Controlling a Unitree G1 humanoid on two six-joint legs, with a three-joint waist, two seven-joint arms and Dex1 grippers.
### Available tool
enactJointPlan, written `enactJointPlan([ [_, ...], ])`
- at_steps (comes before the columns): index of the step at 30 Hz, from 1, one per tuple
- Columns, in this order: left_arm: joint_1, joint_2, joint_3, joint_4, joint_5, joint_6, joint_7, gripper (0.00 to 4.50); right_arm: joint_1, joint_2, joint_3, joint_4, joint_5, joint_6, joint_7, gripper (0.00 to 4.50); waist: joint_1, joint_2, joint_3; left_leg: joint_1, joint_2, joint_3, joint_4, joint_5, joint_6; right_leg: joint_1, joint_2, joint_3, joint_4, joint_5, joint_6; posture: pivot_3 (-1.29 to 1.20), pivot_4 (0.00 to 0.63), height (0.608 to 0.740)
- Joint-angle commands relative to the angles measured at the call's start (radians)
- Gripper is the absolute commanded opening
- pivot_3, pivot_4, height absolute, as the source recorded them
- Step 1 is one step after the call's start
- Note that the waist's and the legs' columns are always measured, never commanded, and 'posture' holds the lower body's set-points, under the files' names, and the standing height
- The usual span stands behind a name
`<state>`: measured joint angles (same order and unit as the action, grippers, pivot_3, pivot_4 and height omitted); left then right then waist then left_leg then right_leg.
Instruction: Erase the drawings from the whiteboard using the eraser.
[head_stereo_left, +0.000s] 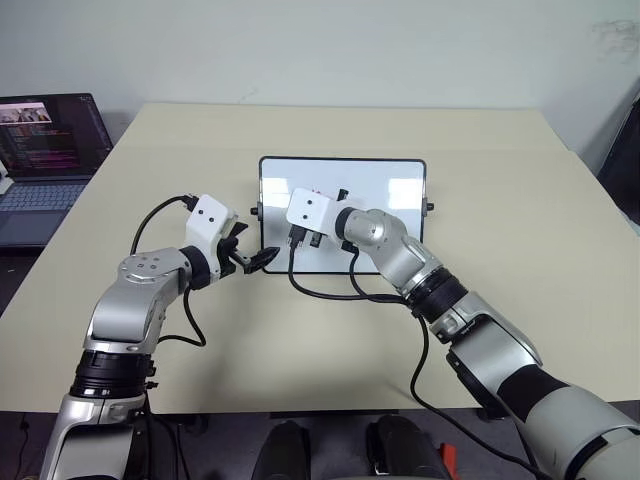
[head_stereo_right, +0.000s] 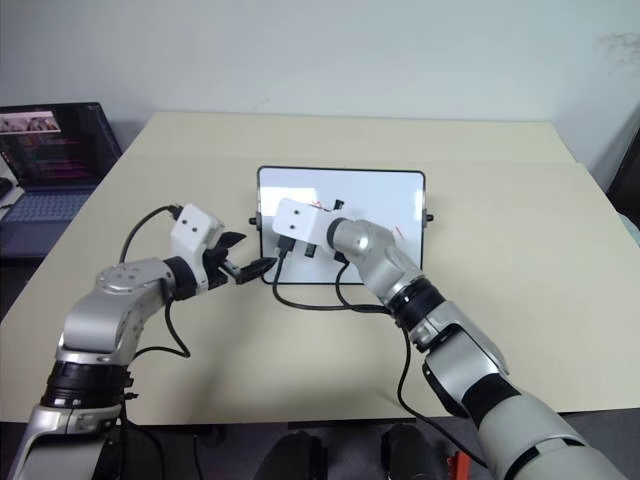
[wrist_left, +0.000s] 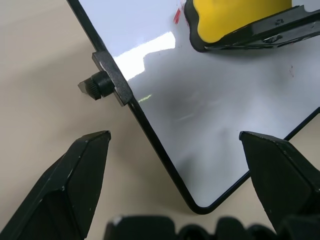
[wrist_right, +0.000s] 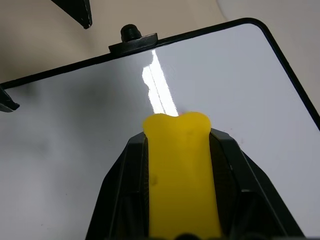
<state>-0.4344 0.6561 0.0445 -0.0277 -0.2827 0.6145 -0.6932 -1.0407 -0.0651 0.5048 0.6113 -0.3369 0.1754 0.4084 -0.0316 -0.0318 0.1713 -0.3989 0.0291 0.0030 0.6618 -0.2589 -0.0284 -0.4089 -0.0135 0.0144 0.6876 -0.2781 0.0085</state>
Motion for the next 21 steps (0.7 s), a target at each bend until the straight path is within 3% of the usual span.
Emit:
enactJointPlan([
  [1,-0.018,0.002,-0.007,-0.023,0.007,-0.024,-0.013,4.5,-0.062,-0.002,-0.07,0.031,-0.018,-0.031,-0.102,1.27,0.001,0.0,0.0,0.0,0.0,0.0,0.0,0.0,0.0,0.0,0.0,0.0,0.001,0.0,0.0,0.0,0.15,0.74],
  [15,-0.014,-0.009,-0.018,-0.025,0.006,-0.027,-0.019,4.5,0.005,0.002,0.003,0.021,-0.064,-0.013,0.027,1.27,-0.002,0.0,0.0,0.0,0.0,0.0,0.0,0.0,0.0,-0.001,0.0,0.0,0.001,0.0,0.0,0.0,0.15,0.74],
  [21,-0.013,-0.014,-0.022,-0.024,0.007,-0.029,-0.021,4.5,-0.04,0.019,-0.056,0.033,-0.063,-0.053,-0.089,1.27,-0.001,0.0,0.0,0.001,0.0,0.0,0.0,0.0,0.0,-0.001,0.0,0.0,0.003,0.0,0.0,0.0,0.15,0.74],
])
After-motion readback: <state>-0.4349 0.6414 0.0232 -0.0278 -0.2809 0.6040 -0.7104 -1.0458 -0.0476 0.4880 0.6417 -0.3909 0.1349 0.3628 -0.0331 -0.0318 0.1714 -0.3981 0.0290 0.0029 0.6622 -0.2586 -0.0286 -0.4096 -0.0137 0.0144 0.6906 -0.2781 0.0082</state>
